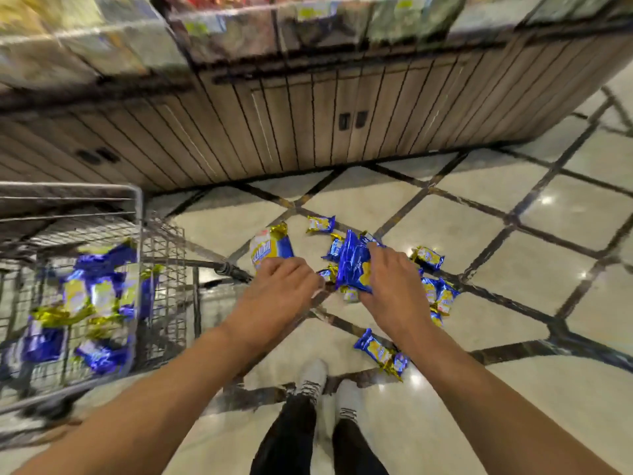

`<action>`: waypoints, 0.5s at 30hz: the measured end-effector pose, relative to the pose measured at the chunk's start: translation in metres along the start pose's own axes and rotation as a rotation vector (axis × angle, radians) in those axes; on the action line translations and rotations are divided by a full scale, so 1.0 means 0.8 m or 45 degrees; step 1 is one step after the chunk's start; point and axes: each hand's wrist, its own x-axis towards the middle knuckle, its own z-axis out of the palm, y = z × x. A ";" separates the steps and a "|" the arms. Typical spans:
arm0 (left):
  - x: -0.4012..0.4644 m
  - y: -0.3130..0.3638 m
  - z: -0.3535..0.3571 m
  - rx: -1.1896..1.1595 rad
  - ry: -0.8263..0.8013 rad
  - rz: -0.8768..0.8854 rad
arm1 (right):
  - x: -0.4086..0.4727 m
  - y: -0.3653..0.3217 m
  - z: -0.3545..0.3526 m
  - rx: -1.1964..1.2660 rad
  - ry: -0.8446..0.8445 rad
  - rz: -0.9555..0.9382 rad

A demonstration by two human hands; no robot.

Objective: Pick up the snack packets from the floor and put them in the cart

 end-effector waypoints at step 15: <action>-0.347 -0.148 -0.244 0.309 0.058 -0.536 | -0.015 -0.445 -0.121 -0.001 0.140 -0.467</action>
